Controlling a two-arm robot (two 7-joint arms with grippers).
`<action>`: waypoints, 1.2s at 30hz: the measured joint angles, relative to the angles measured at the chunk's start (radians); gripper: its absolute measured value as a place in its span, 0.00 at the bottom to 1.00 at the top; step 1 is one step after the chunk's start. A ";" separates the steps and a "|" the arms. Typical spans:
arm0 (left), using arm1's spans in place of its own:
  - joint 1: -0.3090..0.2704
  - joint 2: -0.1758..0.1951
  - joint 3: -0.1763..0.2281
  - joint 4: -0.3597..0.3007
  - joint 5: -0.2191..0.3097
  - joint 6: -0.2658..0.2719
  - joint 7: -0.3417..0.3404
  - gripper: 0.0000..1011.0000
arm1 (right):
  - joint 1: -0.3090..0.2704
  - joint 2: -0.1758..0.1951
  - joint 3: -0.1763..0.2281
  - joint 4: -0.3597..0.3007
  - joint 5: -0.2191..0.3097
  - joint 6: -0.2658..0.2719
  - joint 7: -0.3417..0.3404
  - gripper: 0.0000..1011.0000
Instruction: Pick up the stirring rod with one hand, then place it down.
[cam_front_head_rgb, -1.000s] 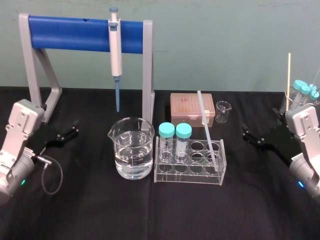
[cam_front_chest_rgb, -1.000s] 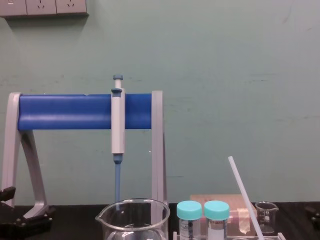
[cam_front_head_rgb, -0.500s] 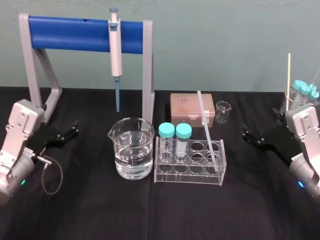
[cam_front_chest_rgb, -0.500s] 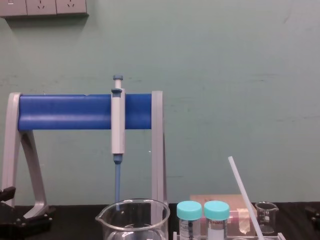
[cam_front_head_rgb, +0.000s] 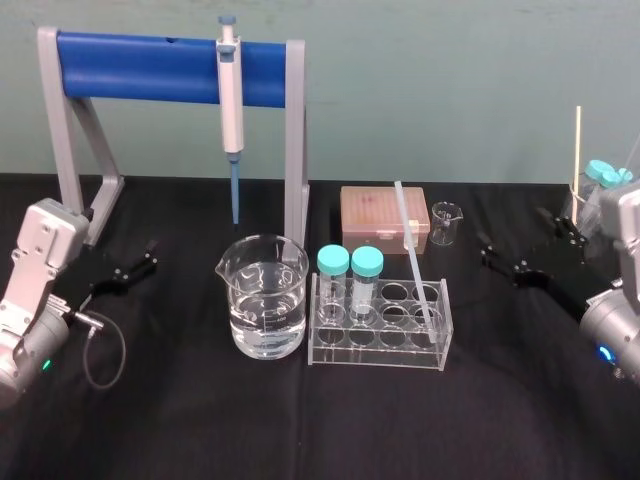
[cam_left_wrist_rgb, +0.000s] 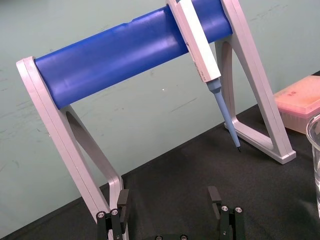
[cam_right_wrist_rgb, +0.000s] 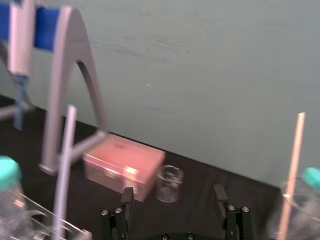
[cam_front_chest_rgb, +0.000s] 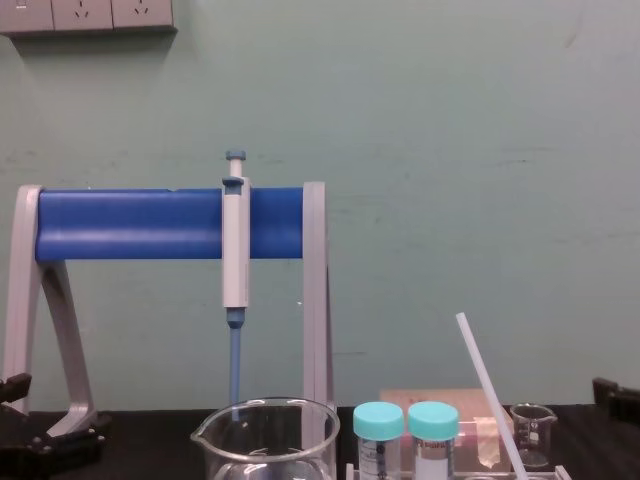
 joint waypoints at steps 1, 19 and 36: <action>0.000 0.000 0.000 0.000 0.000 0.000 0.000 0.99 | 0.000 -0.002 0.009 -0.008 0.027 0.018 0.021 0.99; 0.000 0.000 0.000 0.000 0.000 0.000 0.000 0.99 | 0.085 -0.036 0.027 -0.037 0.184 0.221 0.259 0.99; 0.000 0.000 0.000 0.000 0.000 0.000 0.000 0.99 | 0.199 -0.101 -0.040 0.076 0.105 0.239 0.332 0.99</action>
